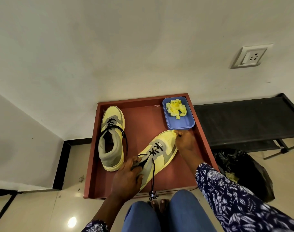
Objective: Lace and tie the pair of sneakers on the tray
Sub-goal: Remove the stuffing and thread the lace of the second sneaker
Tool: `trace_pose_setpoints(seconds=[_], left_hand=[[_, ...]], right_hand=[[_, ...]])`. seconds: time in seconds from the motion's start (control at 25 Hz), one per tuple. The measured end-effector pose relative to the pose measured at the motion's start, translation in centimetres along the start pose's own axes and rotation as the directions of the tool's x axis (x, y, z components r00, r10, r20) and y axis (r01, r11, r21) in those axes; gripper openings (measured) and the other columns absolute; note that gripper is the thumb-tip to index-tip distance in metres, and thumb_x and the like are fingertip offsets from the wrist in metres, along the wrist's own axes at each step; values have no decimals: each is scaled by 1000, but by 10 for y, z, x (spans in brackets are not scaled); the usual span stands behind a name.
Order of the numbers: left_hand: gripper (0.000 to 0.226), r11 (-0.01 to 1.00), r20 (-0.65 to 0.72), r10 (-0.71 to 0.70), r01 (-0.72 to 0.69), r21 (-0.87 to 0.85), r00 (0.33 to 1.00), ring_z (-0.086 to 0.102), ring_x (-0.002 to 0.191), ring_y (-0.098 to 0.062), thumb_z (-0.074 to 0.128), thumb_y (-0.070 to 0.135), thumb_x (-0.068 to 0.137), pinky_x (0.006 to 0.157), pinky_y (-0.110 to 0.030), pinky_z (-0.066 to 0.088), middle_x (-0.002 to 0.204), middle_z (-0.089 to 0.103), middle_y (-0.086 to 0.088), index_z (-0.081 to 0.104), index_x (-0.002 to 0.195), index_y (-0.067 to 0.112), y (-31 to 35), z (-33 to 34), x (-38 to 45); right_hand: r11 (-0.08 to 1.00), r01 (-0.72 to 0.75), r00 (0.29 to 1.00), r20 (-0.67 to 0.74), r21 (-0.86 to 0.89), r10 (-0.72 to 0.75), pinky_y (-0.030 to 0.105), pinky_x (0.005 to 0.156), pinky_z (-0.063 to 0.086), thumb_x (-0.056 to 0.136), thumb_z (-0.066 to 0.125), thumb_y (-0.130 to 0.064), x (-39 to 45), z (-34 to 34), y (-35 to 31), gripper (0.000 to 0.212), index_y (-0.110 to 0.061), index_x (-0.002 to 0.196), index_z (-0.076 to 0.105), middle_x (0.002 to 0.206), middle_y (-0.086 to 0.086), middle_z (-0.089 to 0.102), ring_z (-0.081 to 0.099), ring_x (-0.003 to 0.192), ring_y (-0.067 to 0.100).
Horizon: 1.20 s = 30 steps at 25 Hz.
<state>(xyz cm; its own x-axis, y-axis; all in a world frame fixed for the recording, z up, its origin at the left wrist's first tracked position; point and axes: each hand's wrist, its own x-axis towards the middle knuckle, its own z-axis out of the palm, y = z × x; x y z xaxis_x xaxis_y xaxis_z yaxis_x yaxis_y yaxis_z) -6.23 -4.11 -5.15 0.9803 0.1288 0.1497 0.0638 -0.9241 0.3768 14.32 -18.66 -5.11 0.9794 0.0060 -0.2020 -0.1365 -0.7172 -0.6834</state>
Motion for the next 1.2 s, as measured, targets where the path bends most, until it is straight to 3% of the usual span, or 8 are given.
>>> trace_pose_setpoints(seconds=[0.12,0.28,0.48,0.64,0.68,0.8,0.92,1.2], left_hand=[[27,1000,-1,10,-10,-3,1000,58,97,-5,47,35,70,69,-12,48,117,45,9,70,79,24,0,-1,0],[26,1000,-9,18,-18,-11,1000,54,101,-4,48,34,71,71,-13,50,118,45,8,70,80,23,-2,1,0],[26,1000,-2,6,-6,-22,1000,60,100,-8,48,34,71,69,-13,50,118,45,8,70,79,24,-2,3,0],[27,1000,10,1,-1,-17,1000,61,99,-8,48,35,71,66,-12,50,119,45,9,71,80,24,-1,1,0],[26,1000,10,0,0,-21,1000,60,99,-7,48,35,71,66,-12,50,119,45,9,70,80,25,-1,1,0],[25,1000,9,-1,1,-23,1000,55,99,-3,48,36,71,67,-11,49,118,44,10,70,78,25,1,0,1],[25,1000,11,5,-5,-21,1000,61,96,-6,48,36,71,67,-11,49,118,45,10,70,78,26,2,0,1],[25,1000,10,18,-18,-16,1000,56,98,-4,49,36,70,68,-11,48,118,44,9,70,78,26,1,-1,1]], right_hand=[[999,17,1000,7,-31,-17,34,91,45,90,48,-2,-8,-1,1,31,-8,117,63,120,15,62,57,108,32],[998,-11,999,-42,66,14,33,93,43,91,47,0,-44,9,10,32,-4,120,61,120,17,56,55,110,33],[978,-11,996,-80,208,29,15,83,34,88,53,2,-103,34,19,28,1,115,62,103,13,55,56,96,25],[884,-167,975,-62,437,215,2,68,38,91,53,-3,-132,49,20,21,8,106,63,82,-2,50,51,75,9],[851,-202,967,-39,484,251,3,72,41,90,54,-2,-135,50,20,21,8,105,63,82,-3,52,53,77,9],[810,-238,954,-27,536,298,22,91,43,87,57,0,-134,48,23,22,3,108,65,99,7,57,57,98,22],[813,-271,943,-27,516,331,29,94,43,87,57,-1,-119,45,27,24,2,110,65,112,15,60,57,106,28],[881,-251,943,-106,400,317,33,92,47,87,56,-2,-62,24,22,24,-3,109,67,115,14,66,61,105,29]])
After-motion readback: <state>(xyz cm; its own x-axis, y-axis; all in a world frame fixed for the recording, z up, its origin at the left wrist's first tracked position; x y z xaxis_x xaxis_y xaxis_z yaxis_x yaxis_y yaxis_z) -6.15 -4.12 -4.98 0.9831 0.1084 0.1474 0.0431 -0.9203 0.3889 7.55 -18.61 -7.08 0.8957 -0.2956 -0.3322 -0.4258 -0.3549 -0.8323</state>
